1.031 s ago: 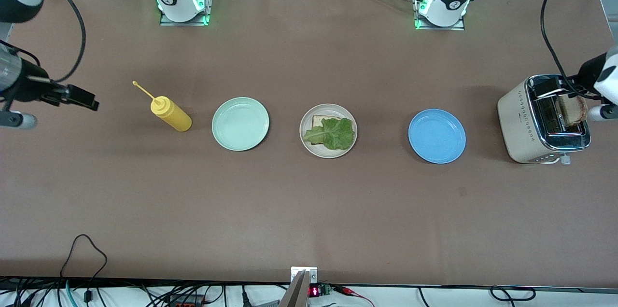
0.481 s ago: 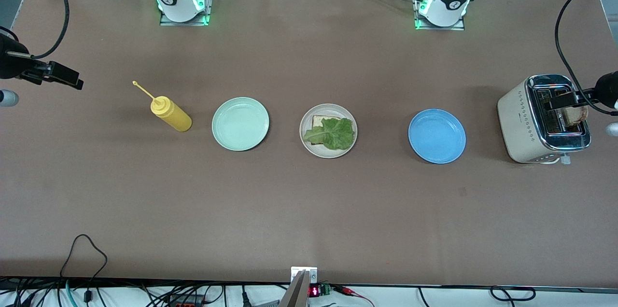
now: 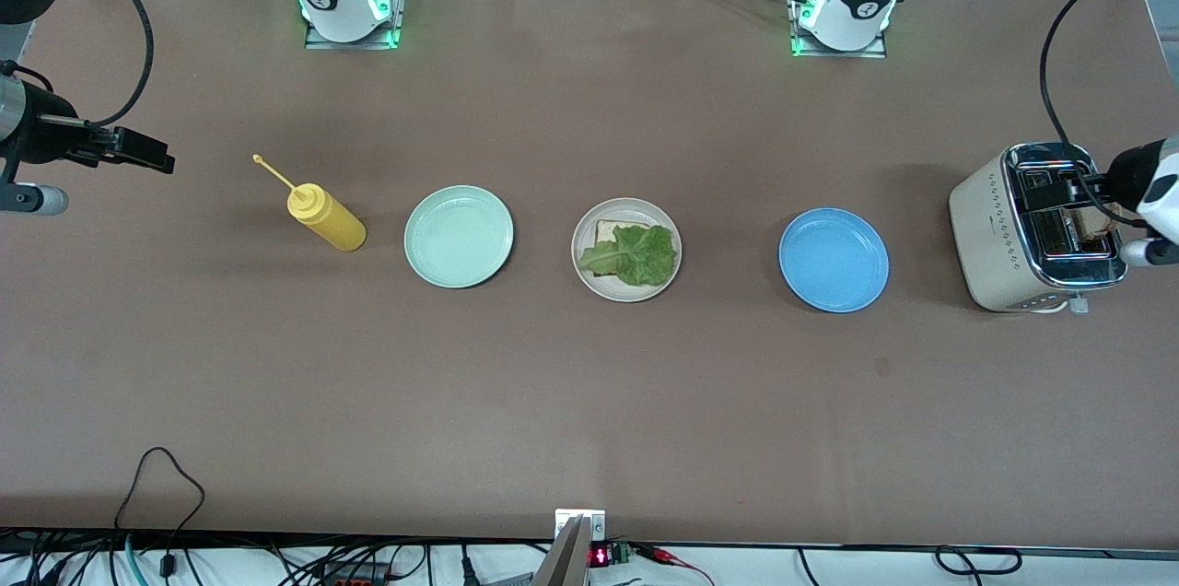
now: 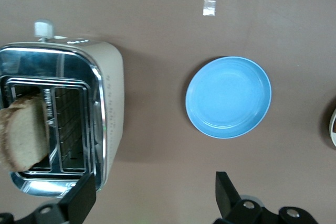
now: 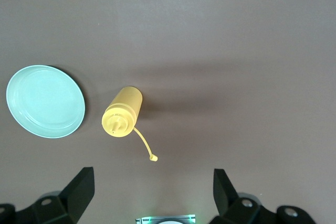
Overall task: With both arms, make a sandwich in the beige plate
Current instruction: 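Withdraw the right gripper away from the plates toward its side, then lower the left gripper over the bread slice in the toaster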
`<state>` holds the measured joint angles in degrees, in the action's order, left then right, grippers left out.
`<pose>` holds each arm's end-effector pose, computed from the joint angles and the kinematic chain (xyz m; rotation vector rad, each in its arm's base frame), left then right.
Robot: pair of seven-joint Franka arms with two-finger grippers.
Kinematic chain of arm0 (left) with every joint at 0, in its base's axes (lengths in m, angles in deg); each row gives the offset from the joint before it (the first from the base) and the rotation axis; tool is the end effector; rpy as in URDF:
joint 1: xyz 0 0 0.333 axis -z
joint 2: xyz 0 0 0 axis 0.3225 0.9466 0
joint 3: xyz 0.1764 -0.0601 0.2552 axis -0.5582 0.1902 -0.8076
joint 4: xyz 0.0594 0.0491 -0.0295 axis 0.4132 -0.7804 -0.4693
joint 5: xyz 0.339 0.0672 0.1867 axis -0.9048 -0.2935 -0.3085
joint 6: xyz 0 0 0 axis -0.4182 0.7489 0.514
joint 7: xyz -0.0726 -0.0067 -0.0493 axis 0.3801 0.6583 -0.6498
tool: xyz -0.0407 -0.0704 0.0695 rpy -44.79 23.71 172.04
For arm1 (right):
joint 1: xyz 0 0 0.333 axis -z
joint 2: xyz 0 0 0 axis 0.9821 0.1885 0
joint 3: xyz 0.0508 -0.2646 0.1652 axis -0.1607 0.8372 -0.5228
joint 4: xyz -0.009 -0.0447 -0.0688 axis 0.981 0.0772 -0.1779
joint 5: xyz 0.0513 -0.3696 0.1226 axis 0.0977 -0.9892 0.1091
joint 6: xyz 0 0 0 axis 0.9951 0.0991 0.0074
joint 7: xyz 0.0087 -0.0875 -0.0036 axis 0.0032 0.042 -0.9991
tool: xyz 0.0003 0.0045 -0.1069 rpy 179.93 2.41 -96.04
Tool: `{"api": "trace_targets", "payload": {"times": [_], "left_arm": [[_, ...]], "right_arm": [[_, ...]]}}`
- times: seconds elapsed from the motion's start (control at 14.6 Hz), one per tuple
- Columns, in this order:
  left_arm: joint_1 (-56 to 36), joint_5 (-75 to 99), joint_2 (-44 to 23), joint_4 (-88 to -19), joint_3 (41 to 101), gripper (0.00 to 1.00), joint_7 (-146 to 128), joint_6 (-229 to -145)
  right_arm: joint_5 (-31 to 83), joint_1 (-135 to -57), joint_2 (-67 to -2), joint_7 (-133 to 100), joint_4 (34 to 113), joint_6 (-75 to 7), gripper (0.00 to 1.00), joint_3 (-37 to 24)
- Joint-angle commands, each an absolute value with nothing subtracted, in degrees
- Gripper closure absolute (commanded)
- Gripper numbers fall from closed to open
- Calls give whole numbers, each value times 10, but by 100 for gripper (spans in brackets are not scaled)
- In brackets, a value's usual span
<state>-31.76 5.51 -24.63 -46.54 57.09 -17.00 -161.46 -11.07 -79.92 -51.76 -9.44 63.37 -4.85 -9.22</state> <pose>0.5925 0.0884 0.4919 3.0425 0.1970 -0.3272 0.5779 -0.0199 0.5604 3.1164 -0.1179 -0.2617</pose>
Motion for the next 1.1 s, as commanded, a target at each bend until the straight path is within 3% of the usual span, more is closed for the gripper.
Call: {"api": "trace_targets", "payload": {"times": [0.0,0.69,1.03], "left_arm": [[-303,60,-235,-446,570,0,-174,-1600],[-316,53,-237,-444,563,0,-181,-1595],[-393,51,-223,-442,563,0,-251,-1606]], "right_arm": [[-115,-796,-519,-100,632,-47,0,-94],[-116,-804,-519,-93,631,-48,0,-98],[-116,-804,-519,-93,631,-48,0,-99]]}}
